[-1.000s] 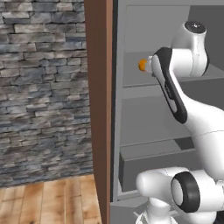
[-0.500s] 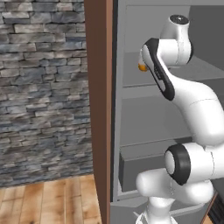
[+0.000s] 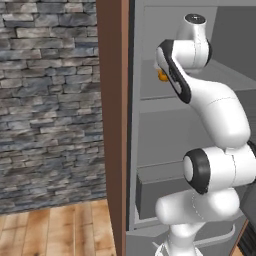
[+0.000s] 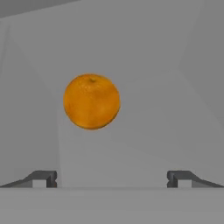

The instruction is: Open the fridge, remove the orange, squash, and shrimp, and place them on any counter.

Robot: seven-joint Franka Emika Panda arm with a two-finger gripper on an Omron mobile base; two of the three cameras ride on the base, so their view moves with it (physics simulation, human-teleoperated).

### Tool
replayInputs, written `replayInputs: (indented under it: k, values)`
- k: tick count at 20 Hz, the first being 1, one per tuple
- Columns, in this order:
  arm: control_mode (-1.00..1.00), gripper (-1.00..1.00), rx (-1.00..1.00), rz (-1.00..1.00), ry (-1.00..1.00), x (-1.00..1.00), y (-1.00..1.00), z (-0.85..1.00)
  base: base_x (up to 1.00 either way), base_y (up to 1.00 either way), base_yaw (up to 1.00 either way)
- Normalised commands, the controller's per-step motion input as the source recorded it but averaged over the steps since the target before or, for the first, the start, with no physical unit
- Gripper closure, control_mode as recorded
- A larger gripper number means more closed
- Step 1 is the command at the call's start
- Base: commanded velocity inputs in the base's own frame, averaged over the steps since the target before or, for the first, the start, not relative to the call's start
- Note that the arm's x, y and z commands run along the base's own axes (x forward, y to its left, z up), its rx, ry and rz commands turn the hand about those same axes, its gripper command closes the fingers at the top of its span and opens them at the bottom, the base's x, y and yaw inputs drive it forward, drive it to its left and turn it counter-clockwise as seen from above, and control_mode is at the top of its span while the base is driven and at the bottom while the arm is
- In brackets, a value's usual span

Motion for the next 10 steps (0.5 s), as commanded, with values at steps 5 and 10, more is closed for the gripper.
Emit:
replayInputs:
  k: [5, 10]
  values:
    - [-1.00, -1.00, 0.00, -0.03, 0.00, 0.33, 0.00, -0.08, 0.00, 0.00, 0.00]
    - [-1.00, -1.00, 0.00, -0.02, 0.00, 0.28, 0.00, -0.23, 0.00, 0.00, 0.00]
